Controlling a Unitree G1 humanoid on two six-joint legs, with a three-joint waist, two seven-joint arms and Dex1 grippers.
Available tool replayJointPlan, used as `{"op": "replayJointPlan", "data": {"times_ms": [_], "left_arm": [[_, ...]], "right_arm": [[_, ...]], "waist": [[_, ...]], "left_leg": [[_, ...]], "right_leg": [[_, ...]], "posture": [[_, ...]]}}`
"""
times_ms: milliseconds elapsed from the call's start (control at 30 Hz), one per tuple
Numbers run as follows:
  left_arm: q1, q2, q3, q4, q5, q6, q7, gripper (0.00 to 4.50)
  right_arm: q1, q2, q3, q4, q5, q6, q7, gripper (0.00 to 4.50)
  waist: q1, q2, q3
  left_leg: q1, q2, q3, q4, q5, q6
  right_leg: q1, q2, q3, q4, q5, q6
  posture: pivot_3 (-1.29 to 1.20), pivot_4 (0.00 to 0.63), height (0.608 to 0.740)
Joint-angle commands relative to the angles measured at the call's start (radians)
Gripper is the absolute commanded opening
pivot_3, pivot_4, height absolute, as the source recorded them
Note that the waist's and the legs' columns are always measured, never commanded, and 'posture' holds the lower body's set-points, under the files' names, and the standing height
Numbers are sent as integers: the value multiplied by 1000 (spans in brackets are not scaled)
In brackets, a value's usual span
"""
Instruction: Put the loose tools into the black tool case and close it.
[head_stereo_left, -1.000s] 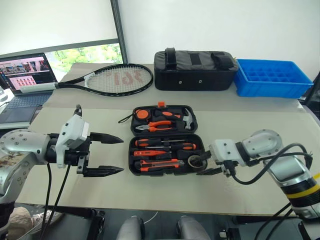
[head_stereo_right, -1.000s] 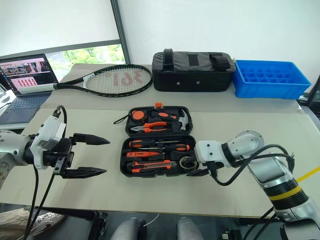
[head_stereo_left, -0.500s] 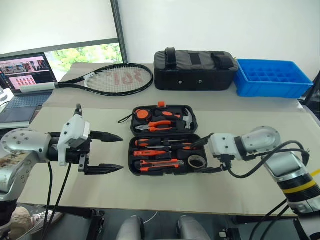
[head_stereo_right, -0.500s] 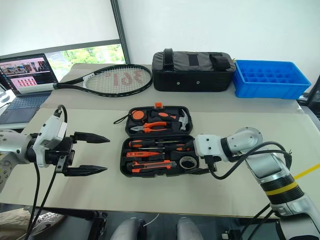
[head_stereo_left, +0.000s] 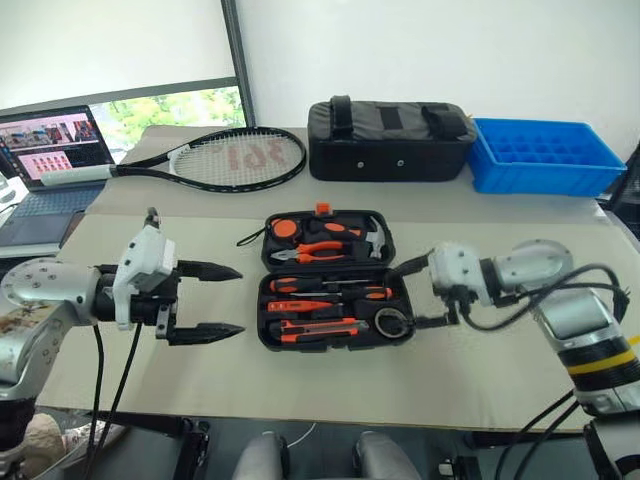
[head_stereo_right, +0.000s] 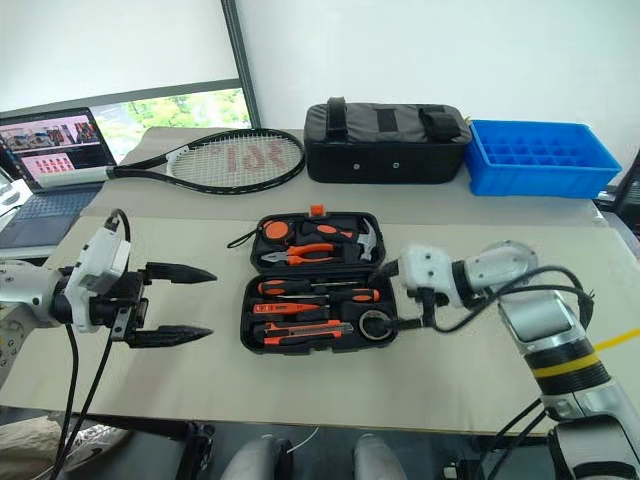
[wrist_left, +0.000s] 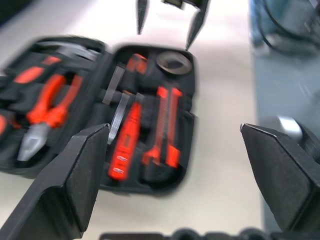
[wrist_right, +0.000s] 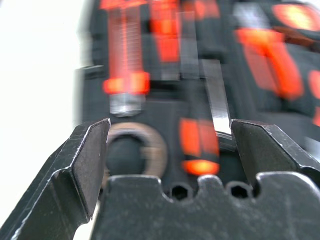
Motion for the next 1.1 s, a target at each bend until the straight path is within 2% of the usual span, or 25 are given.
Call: {"op": "replayJointPlan", "data": {"times_ms": [33, 200, 333, 433, 533, 567, 600, 733, 767, 900, 967, 1100], "left_arm": [[-45, -45, -7, 104, 39, 3, 86, 4500], [-230, -167, -73, 388, 80, 76, 168, 4500], [-391, -267, -65, 596, 77, 138, 237, 4500], [-454, -269, -140, 697, 102, 209, 137, 4500], [-566, -317, -137, 885, 118, 271, 180, 4500], [-595, -327, -134, 937, 126, 277, 189, 4500], [-612, -332, -133, 968, 133, 277, 189, 4500], [-690, -350, -103, 1102, 137, 305, 192, 4500], [-704, -353, -100, 1129, 141, 301, 193, 4500], [-735, -362, -100, 1184, 152, 303, 161, 4500], [-744, -371, -109, 1201, 165, 301, 148, 4500], [-760, -398, -118, 1236, 196, 284, 138, 4500]], "right_arm": [[-58, 35, -39, 120, 11, 79, -66, 4444], [-241, 135, -30, 448, -29, 227, -175, 4444], [-401, 205, -70, 683, -2, 345, -210, 4444], [-497, 250, -81, 838, -9, 431, -225, 4444], [-550, 288, -97, 944, -11, 452, -229, 4444], [-564, 296, -105, 969, -13, 455, -238, 3942], [-574, 300, -110, 987, -17, 456, -243, 3807], [-598, 310, -128, 1036, -22, 450, -246, 2465], [-601, 312, -133, 1043, -20, 450, -244, 2249], [-613, 314, -162, 1066, -14, 453, -252, 742], [-615, 315, -169, 1073, -16, 450, -252, 163], [-617, 321, -183, 1084, -21, 445, -262, 43]], "waist": [[1, -1, 0], [5, -1, 1], [6, -1, 1], [3, -1, 0], [3, 0, 0], [3, 0, 0], [3, 0, 0], [-2, 0, 0], [-3, 0, 0], [-8, 0, 0], [-12, 0, 0], [-16, 0, 0]], "left_leg": [[-1, 0, 0, 0, 0, 0], [-2, -1, 0, 1, 0, 0], [-6, -2, 0, 0, 0, 0], [-7, -1, -2, -1, 0, 0], [-5, -2, -3, -5, 0, 0], [-6, -2, -3, -5, 0, 0], [-6, -1, -3, -6, 0, 0], [-9, -1, -4, -6, 0, 0], [-9, -1, -4, -7, 0, 0], [-8, -1, -4, -7, 0, 0], [-9, -1, -4, -8, 1, -1], [-9, -1, -5, -8, 2, -2]], "right_leg": [[-1, 0, 0, 0, 0, 0], [-2, 0, 0, 0, 0, 0], [-5, -1, -2, 0, 1, -1], [-6, -1, -4, 1, 1, -1], [-6, -1, -6, 1, 1, -1], [-7, -1, -8, 1, 1, -1], [-7, -1, -9, 1, 1, -1], [-10, -1, -11, 3, 1, -1], [-10, -2, -11, 6, 1, -1], [-12, -3, -17, 9, 1, -1], [-13, -3, -18, 10, 1, -1], [-14, -3, -19, 11, 1, -1]], "posture": [[0, 150, 707], [0, 150, 707], [0, 150, 707], [0, 150, 707], [0, 150, 707], [0, 150, 707], [0, 150, 707], [0, 150, 707], [0, 150, 707], [0, 150, 707], [0, 150, 707], [0, 150, 707]]}}
